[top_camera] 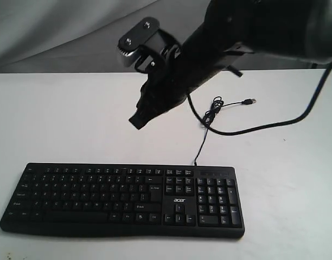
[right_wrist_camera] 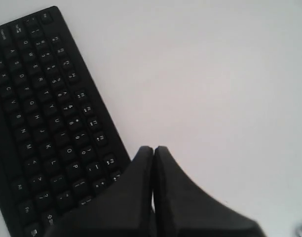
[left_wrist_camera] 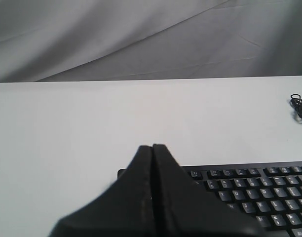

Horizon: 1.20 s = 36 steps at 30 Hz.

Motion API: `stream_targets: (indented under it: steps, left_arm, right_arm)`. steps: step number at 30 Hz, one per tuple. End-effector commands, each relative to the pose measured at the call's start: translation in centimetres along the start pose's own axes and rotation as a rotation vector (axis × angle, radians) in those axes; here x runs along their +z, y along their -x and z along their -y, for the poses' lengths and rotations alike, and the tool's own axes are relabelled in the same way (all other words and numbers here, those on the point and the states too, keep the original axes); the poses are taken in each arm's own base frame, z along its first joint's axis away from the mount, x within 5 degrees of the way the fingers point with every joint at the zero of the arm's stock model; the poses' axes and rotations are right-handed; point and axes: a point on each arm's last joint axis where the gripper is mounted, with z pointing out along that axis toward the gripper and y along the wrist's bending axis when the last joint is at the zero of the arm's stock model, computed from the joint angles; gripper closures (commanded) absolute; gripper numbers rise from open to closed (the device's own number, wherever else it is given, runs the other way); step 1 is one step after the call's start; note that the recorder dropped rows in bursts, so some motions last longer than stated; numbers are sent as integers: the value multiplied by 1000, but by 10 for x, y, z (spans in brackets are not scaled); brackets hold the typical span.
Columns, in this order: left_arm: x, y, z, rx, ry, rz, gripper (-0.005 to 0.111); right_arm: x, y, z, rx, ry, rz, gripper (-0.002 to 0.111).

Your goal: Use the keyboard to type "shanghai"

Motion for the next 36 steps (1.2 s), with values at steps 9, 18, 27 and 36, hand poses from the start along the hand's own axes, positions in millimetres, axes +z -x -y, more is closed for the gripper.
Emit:
stream_targets:
  steps: [9,18,27,36]
  left_arm:
    - [0,0,0,-12,1,3,107]
    - [0,0,0,-12,1,3,107]
    - [0,0,0,-12,1,3,107]
    - [0,0,0,-12,1,3,107]
  right_arm:
    - [70,0,-15,-23,54,97,108]
    - [131,45,-52,-88,182,72,108]
    - [151,49,-86,-154,114,61,108]
    - [162,48,-110,-182,130,72,108]
